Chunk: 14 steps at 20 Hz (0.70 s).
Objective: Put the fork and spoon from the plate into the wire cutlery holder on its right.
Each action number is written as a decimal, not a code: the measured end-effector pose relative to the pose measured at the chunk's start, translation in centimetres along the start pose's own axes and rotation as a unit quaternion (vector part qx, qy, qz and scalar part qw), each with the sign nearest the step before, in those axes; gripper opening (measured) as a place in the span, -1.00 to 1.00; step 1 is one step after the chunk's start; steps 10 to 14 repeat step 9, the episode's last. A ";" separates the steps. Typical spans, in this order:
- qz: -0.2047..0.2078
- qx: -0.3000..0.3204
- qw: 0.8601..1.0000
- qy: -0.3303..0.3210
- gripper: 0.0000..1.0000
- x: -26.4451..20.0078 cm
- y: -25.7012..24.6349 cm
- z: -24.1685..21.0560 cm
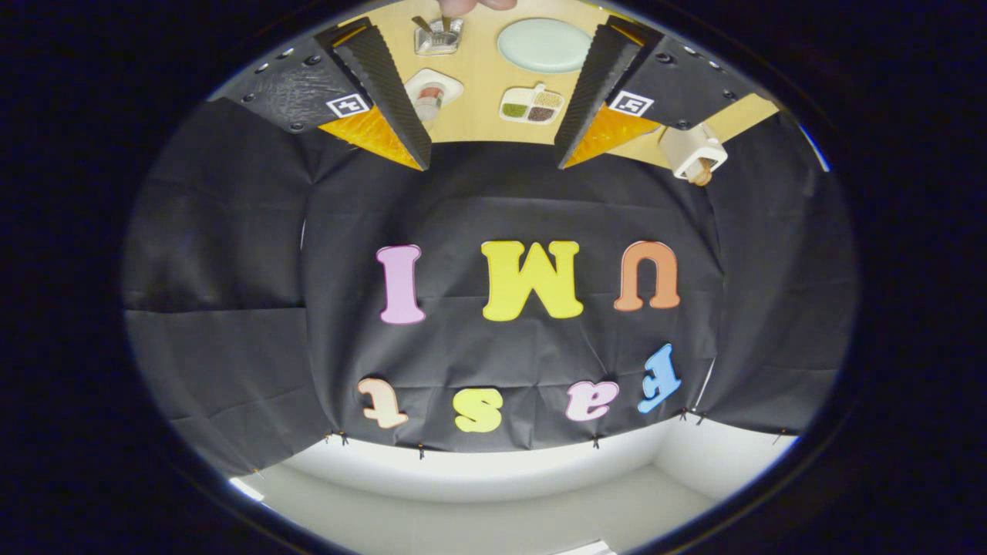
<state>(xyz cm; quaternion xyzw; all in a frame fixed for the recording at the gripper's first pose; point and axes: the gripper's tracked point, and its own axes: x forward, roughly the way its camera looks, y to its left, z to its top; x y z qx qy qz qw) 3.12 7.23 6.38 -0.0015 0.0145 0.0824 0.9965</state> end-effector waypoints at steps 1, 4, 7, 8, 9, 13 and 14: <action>0.000 -0.001 1.000 0.000 0.93 0.0 0.1 0.0; 0.002 -0.002 1.000 0.001 0.93 0.1 0.4 0.1; -0.006 -0.002 1.000 0.000 0.93 0.4 0.0 0.2; -0.008 -0.001 1.000 0.003 0.93 0.5 0.1 -0.1; -0.008 0.002 1.000 0.006 0.93 0.6 0.1 -0.2; -0.008 0.002 1.000 0.006 0.93 0.6 0.1 -0.2; -0.008 0.002 1.000 0.006 0.93 0.6 0.1 -0.2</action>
